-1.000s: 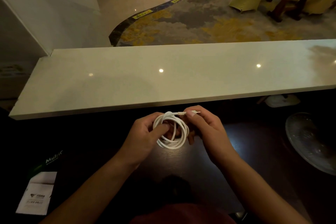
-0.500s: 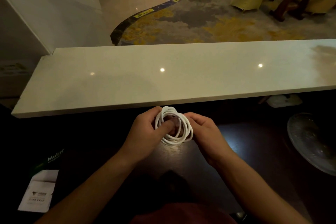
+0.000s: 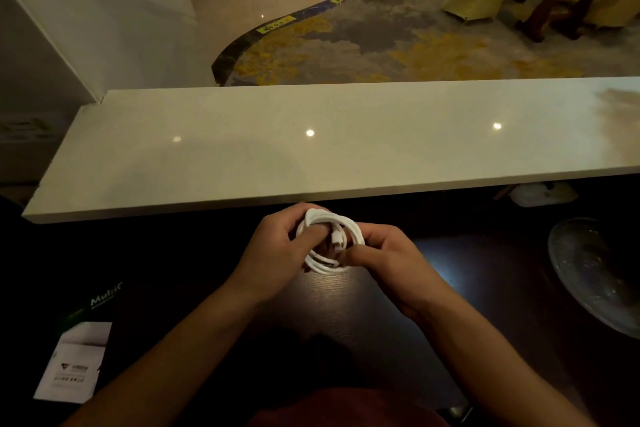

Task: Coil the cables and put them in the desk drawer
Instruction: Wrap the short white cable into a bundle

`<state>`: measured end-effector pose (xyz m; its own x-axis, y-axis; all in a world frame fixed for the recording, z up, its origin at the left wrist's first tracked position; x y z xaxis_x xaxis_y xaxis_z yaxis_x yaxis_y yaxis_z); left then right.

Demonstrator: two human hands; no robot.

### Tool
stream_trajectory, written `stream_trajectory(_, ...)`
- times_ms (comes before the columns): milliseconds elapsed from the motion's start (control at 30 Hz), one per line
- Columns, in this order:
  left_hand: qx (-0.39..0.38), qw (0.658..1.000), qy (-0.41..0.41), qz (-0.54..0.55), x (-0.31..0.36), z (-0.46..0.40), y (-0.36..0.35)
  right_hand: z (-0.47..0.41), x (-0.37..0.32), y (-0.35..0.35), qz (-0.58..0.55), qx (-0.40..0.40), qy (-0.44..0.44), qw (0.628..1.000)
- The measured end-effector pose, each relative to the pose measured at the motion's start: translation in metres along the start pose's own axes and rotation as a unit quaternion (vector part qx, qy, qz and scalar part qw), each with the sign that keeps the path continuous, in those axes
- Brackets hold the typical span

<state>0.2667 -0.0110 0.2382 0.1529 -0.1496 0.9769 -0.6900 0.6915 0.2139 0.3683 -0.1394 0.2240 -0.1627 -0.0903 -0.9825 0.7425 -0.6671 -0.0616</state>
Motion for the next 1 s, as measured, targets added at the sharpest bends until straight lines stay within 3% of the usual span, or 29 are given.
stream_trajectory(100,-0.029,0.998,0.042,0.03,-0.002,-0.003,-0.002,0.0,-0.001,-0.001,0.009,0.008,0.01,1.0)
stream_trajectory(333,-0.012,1.0,0.0,-0.026,-0.002,-0.005,0.0,0.001,-0.002,0.0,0.141,0.109,0.127,0.976)
stream_trajectory(433,0.001,1.0,-0.006,-0.029,-0.005,-0.008,0.001,0.006,-0.007,-0.001,0.212,0.176,0.219,0.936)
stream_trajectory(533,-0.003,1.0,0.004,-0.02,-0.004,-0.006,-0.001,0.009,-0.014,0.001,0.266,0.224,0.347,0.871)
stream_trajectory(600,-0.014,1.0,0.02,0.005,0.0,-0.002,-0.003,0.008,-0.016,0.002,0.29,0.233,0.378,0.848)
stream_trajectory(767,-0.035,0.995,-0.084,-0.035,0.019,-0.012,0.001,0.001,-0.03,0.007,0.262,0.225,0.368,0.863)
stream_trajectory(1000,-0.08,0.984,-0.15,-0.044,0.044,-0.013,-0.001,0.001,-0.048,0.011,0.142,0.205,0.319,0.914)
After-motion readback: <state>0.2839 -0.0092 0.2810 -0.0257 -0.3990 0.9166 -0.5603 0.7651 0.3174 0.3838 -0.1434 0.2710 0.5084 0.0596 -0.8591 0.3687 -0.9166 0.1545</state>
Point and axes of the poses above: each hand's wrist, its own z-axis away from the middle knuckle, its own y-axis out of the back of the hand, x = y × z, the point moved 4 cm from there along -z, towards the middle knuckle, and after that the axes turned 12 degrees about x, right-handed, at the moved point
